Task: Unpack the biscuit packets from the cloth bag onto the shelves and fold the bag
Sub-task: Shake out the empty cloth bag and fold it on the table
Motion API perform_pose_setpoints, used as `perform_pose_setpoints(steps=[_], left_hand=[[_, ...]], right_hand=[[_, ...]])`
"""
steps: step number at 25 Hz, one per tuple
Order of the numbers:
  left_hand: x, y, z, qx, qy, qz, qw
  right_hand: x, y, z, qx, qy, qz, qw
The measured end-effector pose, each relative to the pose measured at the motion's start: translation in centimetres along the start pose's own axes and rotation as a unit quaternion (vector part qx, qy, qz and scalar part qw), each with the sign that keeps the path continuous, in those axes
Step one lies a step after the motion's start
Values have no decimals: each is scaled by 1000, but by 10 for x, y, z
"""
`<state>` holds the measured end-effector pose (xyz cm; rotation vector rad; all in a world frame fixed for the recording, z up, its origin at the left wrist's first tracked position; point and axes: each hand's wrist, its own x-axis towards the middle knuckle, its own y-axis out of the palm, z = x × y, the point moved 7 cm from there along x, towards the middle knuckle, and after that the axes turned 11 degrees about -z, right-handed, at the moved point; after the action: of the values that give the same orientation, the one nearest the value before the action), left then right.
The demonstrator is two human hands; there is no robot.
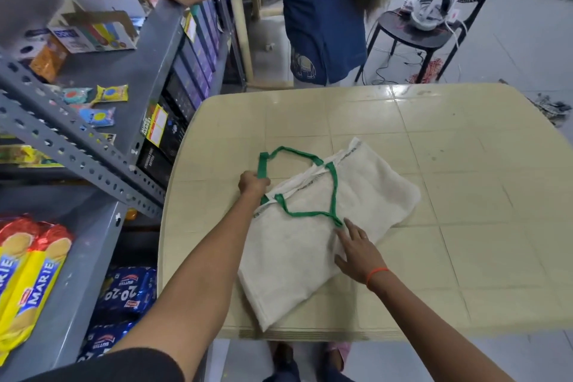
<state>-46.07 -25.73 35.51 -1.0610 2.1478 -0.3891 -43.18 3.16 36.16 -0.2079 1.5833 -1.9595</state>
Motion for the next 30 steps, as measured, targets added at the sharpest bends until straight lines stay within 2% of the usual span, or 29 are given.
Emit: perform_pose_setpoints(steps=[2, 3, 4, 5, 7, 8, 9, 12, 14, 17, 18, 21, 25, 28, 29, 30], left_hand=[[-17, 4, -19, -16, 96, 25, 995], [-33, 7, -28, 24, 194, 43, 980], [-57, 13, -33, 89, 314, 68, 943], [-84, 20, -31, 183, 435, 92, 877], [-129, 24, -8, 321, 598, 108, 726], [-138, 19, 4, 345, 635, 103, 683], [-138, 10, 13, 351, 638, 99, 678], [-113, -29, 30, 377, 586, 72, 713], [-91, -51, 43, 404, 534, 57, 740], [-62, -72, 72, 414, 355, 88, 833], [-59, -73, 80, 409, 316, 100, 850], [-58, -72, 90, 407, 261, 98, 870], [-57, -100, 112, 402, 143, 61, 902], [-72, -117, 136, 389, 64, 73, 916], [-81, -120, 143, 387, 50, 74, 918], [-90, -122, 146, 392, 73, 61, 915]], right_hand=[[-1, -4, -5, 14, 23, -6, 1000], [-1, -6, -8, 25, 37, -12, 999], [-2, -8, -10, 36, 49, -20, 998], [-2, -9, -12, 46, 59, -26, 997], [-1, -12, -12, 57, 71, -35, 995], [-1, -14, -10, 59, 71, -42, 995], [-1, -15, -7, 58, 68, -53, 995], [-6, -18, 15, 66, 22, -97, 993], [-16, -10, 44, 75, -36, -72, 994], [-37, 23, 94, 74, -131, -21, 988], [-44, 37, 106, 46, -140, -11, 989], [-60, 66, 131, -30, -95, 71, 992], [-43, 64, 127, -68, -89, 18, 994], [-14, 48, 109, -74, -98, 11, 992], [-7, 38, 108, -61, -103, 28, 992], [-3, 32, 108, -59, -106, 45, 992]])
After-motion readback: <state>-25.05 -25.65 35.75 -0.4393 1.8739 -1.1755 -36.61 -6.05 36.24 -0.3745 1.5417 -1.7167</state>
